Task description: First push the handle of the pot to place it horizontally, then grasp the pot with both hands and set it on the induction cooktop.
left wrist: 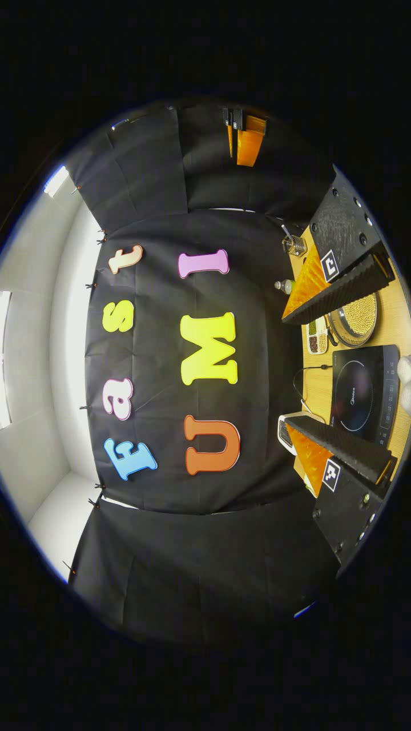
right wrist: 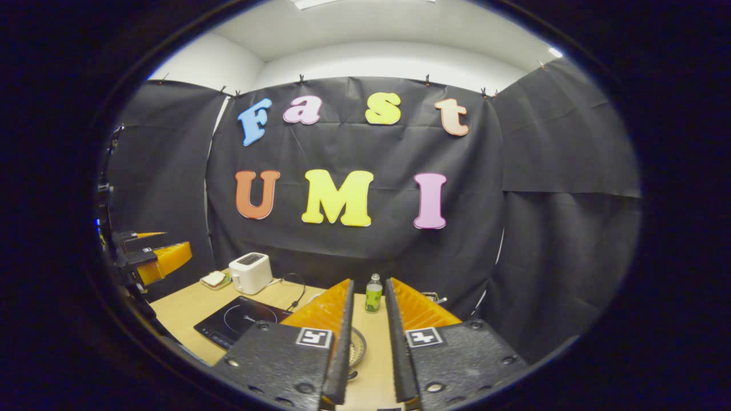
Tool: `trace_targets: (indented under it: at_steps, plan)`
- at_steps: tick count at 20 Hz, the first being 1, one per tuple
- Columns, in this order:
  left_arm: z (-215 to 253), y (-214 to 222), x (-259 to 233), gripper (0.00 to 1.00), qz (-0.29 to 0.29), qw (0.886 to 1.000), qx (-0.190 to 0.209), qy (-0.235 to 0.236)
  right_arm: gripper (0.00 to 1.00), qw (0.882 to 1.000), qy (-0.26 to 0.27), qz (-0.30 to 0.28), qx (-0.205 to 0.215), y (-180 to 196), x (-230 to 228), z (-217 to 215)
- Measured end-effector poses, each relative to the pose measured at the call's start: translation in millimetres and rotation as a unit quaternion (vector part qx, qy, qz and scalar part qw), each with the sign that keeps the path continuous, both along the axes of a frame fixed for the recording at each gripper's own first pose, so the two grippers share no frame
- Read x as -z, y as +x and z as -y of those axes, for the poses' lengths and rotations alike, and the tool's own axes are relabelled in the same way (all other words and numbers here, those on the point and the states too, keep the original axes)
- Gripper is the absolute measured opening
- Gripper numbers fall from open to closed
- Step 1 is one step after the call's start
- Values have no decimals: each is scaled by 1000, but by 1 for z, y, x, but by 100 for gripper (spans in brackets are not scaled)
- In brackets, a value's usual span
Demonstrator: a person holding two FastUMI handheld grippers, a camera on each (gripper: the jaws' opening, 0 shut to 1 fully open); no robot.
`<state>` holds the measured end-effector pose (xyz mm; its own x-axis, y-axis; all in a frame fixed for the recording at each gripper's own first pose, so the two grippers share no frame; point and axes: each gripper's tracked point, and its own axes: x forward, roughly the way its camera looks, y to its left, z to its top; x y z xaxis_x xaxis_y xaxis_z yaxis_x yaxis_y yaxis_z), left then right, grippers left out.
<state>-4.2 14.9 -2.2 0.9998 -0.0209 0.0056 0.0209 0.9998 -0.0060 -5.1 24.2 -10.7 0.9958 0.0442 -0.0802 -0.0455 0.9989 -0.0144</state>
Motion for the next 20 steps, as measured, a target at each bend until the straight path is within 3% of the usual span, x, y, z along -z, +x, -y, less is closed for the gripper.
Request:
trace_targets:
  at_steps: [1, 3, 12, 20]
  plan:
    - [0, -1, 0, 96, 0, 1000, 0, -1, 21, 1000, -4, -10, -1, 1, 6, 0]
    - [0, 0, 3, 96, -1, 1000, 1, -3, 4, 999, 14, -30, -23, -1, 18, -17]
    - [-4, -1, 23, 96, -20, 1000, -2, -3, 4, 989, 23, -116, -84, 15, 126, -62]
    - [-4, 2, 26, 96, -20, 1000, -3, 10, 0, 965, 10, -215, -151, 9, 261, -113]
